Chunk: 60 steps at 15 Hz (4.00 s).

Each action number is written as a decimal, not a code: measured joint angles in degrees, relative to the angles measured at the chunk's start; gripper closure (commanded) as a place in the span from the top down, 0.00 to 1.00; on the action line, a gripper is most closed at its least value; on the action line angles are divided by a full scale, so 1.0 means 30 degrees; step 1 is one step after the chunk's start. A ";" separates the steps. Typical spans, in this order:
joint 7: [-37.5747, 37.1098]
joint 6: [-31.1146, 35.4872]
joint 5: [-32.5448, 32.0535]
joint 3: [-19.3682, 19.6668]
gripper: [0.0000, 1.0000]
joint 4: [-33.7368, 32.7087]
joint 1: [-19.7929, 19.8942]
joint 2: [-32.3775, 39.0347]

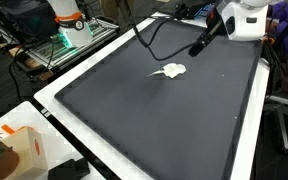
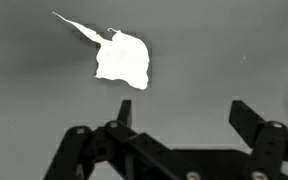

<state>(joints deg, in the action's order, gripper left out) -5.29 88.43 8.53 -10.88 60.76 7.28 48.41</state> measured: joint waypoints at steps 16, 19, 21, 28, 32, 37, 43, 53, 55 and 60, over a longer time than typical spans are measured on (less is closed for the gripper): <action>0.1017 0.8973 0.1115 0.1974 1.00 0.9960 -0.0989 -0.5443; 0.1226 1.0268 0.1033 0.2258 1.00 1.2560 -0.1301 -0.7453; 0.1345 1.0356 0.1033 0.2269 1.00 1.3512 -0.1304 -0.8289; 0.1539 1.1557 0.1340 0.2273 1.00 1.3777 -0.1313 -0.8401; 0.1572 1.2117 0.1340 0.2289 1.00 1.4503 -0.1310 -0.8775; 0.2326 1.1615 0.1341 0.2327 1.00 1.6253 -0.1280 -1.0372; 0.3138 1.0633 0.1363 0.2445 1.00 1.7941 -0.1277 -1.1607; 0.6770 1.7087 0.4525 0.2487 1.00 2.2197 -0.1279 -1.3481; 0.7687 1.8037 0.5466 0.2427 1.00 2.2905 -0.1281 -1.3928; 1.1229 1.9912 0.9172 0.2173 1.00 2.4254 -0.1289 -1.4644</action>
<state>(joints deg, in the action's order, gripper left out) 28.40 148.16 36.04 -4.36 133.52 3.41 4.48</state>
